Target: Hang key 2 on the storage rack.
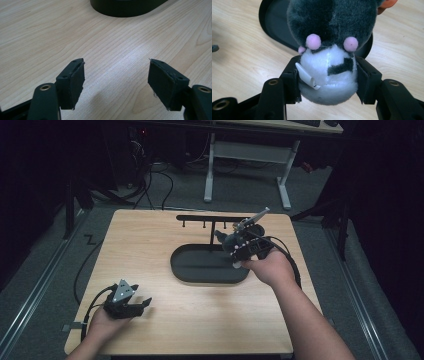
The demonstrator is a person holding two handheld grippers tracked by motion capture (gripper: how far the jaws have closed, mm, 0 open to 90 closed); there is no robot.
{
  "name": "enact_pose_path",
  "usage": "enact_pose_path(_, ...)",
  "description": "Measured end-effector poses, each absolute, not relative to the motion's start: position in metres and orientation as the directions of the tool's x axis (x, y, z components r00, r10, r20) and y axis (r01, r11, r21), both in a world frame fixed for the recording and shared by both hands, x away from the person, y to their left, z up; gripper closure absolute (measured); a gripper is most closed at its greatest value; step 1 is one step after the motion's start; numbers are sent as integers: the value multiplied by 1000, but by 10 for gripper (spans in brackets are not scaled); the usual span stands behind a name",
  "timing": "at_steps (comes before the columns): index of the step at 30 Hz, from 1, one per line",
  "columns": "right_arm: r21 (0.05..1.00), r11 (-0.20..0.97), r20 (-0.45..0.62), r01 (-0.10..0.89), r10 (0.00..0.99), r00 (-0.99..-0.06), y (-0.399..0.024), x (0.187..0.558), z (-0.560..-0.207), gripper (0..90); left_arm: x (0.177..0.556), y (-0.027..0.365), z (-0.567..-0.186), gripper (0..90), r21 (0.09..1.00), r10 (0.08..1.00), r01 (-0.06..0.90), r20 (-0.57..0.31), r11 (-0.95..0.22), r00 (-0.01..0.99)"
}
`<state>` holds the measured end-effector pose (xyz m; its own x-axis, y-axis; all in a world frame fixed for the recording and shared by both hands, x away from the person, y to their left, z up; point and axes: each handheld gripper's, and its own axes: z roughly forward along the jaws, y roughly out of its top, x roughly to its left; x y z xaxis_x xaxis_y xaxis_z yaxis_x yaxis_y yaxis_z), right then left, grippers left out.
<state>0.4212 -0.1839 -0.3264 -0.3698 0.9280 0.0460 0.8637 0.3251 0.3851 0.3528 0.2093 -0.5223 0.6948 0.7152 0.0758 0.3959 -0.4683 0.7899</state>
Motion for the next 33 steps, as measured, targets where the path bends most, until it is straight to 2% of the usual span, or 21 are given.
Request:
enact_pose_path(11,414,306,36,857,936,-351,-182,434,-318,461,353,210,-522,298,789,713,395,76,-470,697)
enact_pose_path(20,411,292,5,863,946,-323,-183,440,-328,461,353,209,-522,298,788,712,395,75,-472,699)
enact_pose_path(27,381,308,-16,872,945,-327,-182,440,-345,462,353,209,-522,298,786,709,396,75,-475,701)
enact_pose_path(33,411,325,-14,852,936,-351,-179,437,-336,465,353,209,-523,299,786,710,396,75,-474,700)
